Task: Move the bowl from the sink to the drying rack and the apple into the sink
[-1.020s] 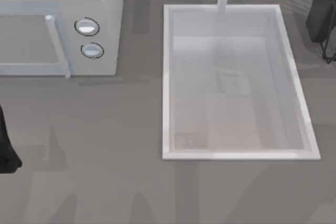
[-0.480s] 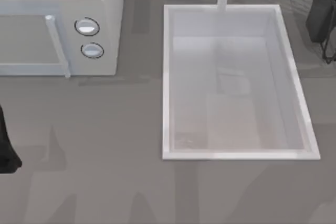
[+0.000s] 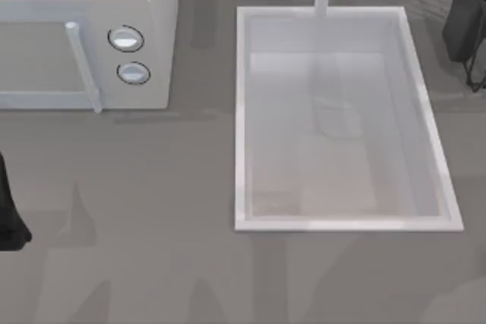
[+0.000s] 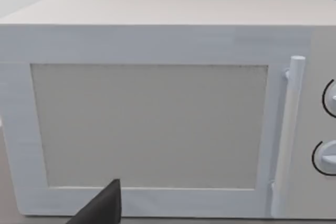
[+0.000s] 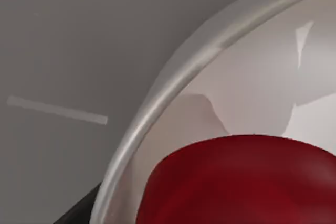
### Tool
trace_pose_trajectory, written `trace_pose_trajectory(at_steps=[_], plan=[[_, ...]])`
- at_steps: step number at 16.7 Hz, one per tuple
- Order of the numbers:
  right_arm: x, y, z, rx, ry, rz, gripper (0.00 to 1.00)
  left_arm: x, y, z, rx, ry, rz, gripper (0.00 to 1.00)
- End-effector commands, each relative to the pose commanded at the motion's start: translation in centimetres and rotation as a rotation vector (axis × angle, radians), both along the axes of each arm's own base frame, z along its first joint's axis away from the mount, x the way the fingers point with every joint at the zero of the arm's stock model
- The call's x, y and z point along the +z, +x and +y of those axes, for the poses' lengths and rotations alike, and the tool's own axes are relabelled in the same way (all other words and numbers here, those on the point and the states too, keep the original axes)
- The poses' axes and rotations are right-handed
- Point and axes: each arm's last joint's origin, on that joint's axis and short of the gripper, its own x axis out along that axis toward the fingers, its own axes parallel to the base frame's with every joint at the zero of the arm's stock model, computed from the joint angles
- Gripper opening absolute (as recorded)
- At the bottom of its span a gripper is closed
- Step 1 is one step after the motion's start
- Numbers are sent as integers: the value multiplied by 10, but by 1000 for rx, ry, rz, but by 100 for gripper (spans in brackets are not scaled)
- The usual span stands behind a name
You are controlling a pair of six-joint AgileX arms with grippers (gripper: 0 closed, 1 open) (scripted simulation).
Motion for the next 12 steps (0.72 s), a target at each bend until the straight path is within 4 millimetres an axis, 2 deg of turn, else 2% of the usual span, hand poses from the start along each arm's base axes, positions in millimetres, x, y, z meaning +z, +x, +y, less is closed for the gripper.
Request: trace_pose_trajectory(at_steps=[4,6,12], plan=[[45,-4,1,1,5,10,0,0,0,0,0,0,0,100],[59,-6,2,1,3,-2,0,0,0,0,0,0,0,100],[57,-4,6,8,8,-4,0,0,0,0,0,0,0,100]])
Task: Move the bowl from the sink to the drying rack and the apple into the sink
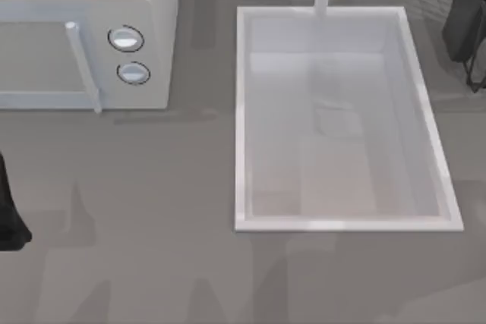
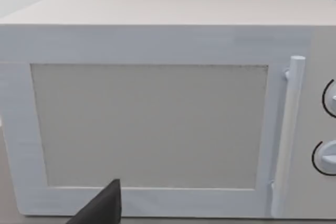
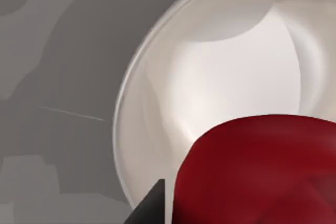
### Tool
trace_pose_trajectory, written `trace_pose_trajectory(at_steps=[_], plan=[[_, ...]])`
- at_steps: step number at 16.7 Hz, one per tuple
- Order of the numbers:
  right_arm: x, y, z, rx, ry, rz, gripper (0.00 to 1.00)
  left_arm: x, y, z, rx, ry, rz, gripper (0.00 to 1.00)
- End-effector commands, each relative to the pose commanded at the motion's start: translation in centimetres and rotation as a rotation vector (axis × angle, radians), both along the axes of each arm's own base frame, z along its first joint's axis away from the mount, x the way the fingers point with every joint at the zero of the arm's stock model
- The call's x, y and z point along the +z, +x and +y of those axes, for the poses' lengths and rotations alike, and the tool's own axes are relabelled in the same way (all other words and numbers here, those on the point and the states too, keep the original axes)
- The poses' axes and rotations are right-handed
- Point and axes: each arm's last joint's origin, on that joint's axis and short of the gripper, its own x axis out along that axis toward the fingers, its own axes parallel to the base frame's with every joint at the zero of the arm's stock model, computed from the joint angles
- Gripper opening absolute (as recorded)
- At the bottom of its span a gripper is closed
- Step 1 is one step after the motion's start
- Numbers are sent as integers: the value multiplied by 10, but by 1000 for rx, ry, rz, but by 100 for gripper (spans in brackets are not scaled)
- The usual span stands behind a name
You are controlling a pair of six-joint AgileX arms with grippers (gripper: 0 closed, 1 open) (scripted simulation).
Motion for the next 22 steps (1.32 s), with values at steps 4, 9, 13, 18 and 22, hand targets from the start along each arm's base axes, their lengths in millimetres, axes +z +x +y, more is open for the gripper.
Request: trace_pose_trajectory(at_steps=[4,9,13,18,22], plan=[[-8,17,19,57,-77,-96,0,0,0,0,0,0,0,100],[-26,50,73,149,-223,-393,0,0,0,0,0,0,0,100],[-33,63,136,187,-278,-745,0,0,0,0,0,0,0,100],[-25,39,211,154,-192,-1188,0,0,0,0,0,0,0,100],[-13,6,248,89,-54,-1424,0,0,0,0,0,0,0,100]])
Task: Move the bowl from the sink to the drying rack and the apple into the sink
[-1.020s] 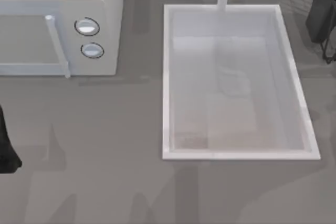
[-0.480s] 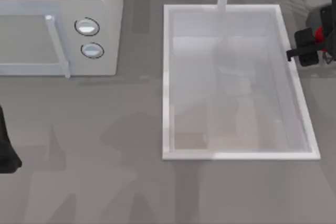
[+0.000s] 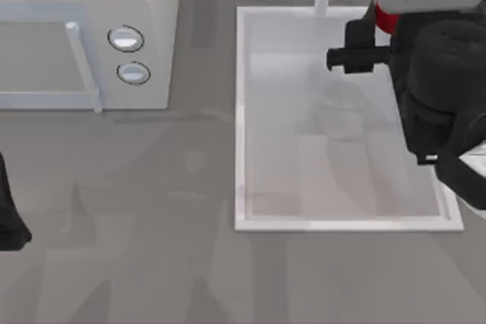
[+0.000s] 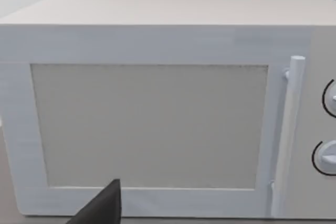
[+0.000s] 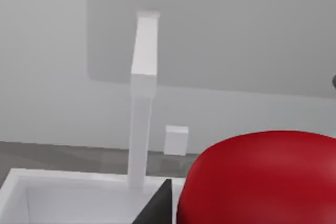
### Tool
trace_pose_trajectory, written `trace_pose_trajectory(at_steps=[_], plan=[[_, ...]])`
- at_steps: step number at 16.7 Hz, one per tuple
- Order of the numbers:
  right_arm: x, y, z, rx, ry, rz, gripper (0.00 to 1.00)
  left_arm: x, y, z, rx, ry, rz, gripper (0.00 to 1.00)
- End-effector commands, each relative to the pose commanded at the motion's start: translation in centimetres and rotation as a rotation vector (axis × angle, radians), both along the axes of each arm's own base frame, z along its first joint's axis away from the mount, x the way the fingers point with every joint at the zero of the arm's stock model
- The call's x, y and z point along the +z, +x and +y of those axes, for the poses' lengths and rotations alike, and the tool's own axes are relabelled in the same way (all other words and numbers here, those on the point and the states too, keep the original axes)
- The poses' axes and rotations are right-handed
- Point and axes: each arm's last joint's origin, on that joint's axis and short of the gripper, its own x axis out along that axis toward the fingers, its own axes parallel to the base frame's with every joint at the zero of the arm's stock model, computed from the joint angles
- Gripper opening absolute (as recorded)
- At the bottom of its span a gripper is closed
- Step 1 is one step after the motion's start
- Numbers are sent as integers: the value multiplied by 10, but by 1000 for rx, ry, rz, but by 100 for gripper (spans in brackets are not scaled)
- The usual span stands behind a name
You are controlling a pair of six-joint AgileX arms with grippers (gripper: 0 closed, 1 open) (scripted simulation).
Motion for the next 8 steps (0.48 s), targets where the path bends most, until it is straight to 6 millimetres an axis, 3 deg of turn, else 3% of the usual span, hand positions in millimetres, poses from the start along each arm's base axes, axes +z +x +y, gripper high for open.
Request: trace_pose_trajectory(at_steps=[4,8], plan=[[7,-21,15,28,89,-92,0,0,0,0,0,0,0,100],[7,-22,15,29,93,-96,0,0,0,0,0,0,0,100]])
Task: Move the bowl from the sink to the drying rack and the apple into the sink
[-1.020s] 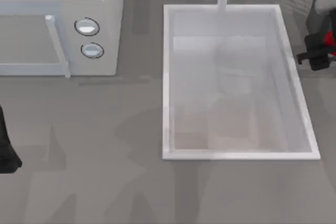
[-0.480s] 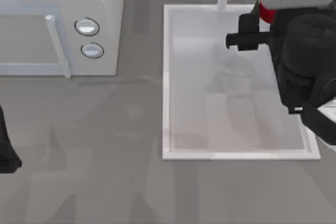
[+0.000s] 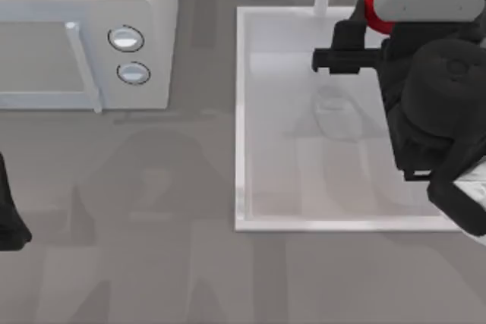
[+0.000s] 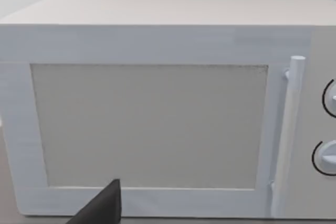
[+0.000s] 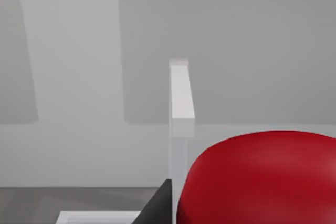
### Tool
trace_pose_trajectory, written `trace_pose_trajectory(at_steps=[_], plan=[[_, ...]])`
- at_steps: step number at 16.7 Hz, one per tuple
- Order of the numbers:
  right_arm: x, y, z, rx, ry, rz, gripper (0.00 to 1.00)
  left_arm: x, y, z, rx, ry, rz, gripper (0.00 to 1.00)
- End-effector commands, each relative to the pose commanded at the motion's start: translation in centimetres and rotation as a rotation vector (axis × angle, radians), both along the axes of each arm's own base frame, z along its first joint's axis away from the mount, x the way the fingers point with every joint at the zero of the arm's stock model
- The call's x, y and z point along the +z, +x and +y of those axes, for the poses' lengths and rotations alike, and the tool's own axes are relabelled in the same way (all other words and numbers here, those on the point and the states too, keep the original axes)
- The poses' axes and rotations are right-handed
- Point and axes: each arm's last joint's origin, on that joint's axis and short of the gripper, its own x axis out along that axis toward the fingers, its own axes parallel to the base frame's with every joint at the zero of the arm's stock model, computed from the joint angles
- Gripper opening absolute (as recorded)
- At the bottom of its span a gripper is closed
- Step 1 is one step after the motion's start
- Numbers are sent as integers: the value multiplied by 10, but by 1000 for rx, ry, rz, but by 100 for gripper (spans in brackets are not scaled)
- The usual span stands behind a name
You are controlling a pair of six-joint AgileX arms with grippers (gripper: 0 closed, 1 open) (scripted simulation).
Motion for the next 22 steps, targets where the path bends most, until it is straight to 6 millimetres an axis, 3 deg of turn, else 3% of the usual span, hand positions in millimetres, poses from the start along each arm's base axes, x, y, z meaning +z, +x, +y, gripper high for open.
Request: trace_pose_trajectory(at_steps=[3,5,10,15,18,22], plan=[[-4,2,1,0,-2,4,0,0,0,0,0,0,0,100],[-18,5,4,0,-8,9,0,0,0,0,0,0,0,100],[-82,11,10,-2,-7,3,0,0,0,0,0,0,0,100],[-138,3,3,0,4,-7,0,0,0,0,0,0,0,100],[-150,0,0,0,0,0,0,0,0,0,0,0,0,100],[-150,0,0,0,0,0,0,0,0,0,0,0,0,100]])
